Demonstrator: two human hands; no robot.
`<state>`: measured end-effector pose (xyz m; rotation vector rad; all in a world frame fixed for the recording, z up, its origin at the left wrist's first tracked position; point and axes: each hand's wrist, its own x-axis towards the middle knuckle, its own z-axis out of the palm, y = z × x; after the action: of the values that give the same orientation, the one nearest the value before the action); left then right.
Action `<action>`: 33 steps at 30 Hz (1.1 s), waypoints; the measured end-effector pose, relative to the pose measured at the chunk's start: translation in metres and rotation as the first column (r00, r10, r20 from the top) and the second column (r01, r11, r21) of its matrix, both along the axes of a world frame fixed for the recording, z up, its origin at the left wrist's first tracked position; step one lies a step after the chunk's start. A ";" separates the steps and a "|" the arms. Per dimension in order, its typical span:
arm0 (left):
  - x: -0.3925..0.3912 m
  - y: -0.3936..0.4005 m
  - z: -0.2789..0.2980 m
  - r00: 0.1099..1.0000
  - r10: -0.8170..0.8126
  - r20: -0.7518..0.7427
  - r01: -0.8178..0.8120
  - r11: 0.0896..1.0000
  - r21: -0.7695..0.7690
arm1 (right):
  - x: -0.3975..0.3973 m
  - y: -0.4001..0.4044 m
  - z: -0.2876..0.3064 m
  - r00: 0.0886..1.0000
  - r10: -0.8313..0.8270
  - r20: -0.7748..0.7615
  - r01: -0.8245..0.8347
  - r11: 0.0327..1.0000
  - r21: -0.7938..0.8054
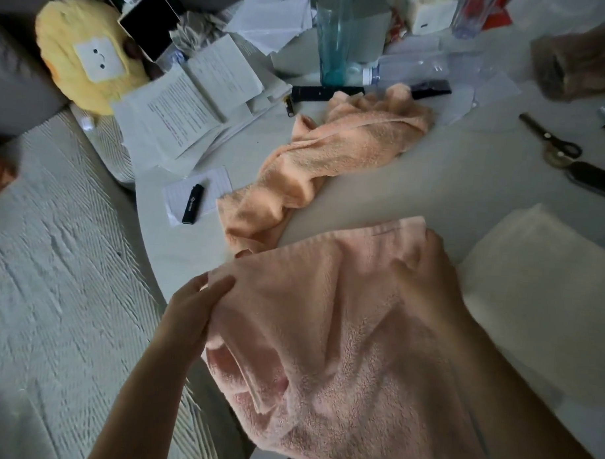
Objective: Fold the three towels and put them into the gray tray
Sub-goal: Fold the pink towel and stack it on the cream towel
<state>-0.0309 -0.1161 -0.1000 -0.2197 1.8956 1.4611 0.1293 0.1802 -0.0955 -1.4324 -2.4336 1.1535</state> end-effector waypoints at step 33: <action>0.186 -0.043 -0.009 0.958 0.007 -0.285 -0.045 0.991 -0.129 | 0.211 -0.099 -0.005 0.992 -0.100 -0.073 0.086 0.982 -0.170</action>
<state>0.1548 -0.1592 -0.1092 -0.1008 2.2336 1.4447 0.3399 0.0809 -0.1009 -1.4937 -2.2373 1.3925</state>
